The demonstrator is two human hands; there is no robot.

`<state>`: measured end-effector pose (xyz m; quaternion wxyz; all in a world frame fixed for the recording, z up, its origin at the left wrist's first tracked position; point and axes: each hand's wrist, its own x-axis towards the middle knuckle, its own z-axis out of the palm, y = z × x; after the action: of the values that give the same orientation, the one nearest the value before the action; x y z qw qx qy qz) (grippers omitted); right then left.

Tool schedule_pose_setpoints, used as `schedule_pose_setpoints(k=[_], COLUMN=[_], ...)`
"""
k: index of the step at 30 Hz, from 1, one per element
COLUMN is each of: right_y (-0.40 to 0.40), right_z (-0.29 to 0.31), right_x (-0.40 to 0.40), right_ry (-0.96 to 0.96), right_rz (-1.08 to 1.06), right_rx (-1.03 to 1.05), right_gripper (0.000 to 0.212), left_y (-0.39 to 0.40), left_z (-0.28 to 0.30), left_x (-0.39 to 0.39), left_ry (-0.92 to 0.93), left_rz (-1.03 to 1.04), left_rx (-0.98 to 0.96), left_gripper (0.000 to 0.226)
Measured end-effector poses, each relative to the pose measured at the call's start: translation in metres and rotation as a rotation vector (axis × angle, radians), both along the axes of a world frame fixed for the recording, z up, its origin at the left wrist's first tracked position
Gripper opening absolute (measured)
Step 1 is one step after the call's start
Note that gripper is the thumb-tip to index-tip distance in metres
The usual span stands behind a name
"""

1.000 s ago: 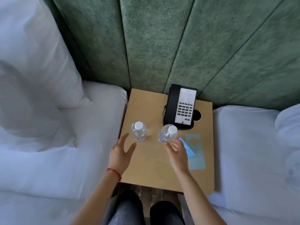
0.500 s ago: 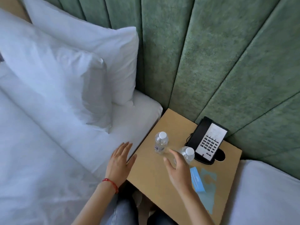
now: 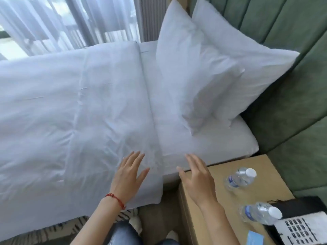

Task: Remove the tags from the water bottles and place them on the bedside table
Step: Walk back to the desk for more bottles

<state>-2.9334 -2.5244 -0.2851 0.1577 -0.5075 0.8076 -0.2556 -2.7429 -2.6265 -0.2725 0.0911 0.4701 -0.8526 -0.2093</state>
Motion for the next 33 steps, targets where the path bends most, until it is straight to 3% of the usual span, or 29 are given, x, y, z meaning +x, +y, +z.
schedule_pose_setpoints(k=[3,7,11,14,17,21,33], right_y=[-0.027,-0.067,-0.105,-0.129,-0.147,-0.166,-0.186], right_z=[0.004,0.012,0.017,0.023,0.023,0.021,0.031], right_x=[0.035,0.097,0.177,0.249,0.322,0.418,0.661], right_ry=[0.016,0.062,0.086,0.080,0.074,0.071,0.151], right_rz=[0.162,0.369,0.568,0.685,0.811,0.969,1.516], right_rx=[-0.013,-0.010,-0.021,-0.023,-0.028,-0.018,0.016], right_gripper=[0.055,0.055,0.055,0.053,0.052,0.053,0.053], left_y=[-0.001,-0.006,-0.009,-0.007,-0.004,0.011,0.099], left_z=[0.005,0.008,0.014,0.019,0.020,0.014,0.006], left_x=[0.048,0.118,0.202,0.274,0.345,0.433,0.615], left_ry=[0.055,0.072,0.076,0.060,0.031,0.031,0.020], left_rz=[0.150,0.335,0.475,0.581,0.696,0.861,1.449], left_rx=[-0.001,0.005,-0.041,-0.069,-0.102,-0.127,-0.138], left_gripper=[0.075,0.065,0.090,0.093,0.086,0.057,0.053])
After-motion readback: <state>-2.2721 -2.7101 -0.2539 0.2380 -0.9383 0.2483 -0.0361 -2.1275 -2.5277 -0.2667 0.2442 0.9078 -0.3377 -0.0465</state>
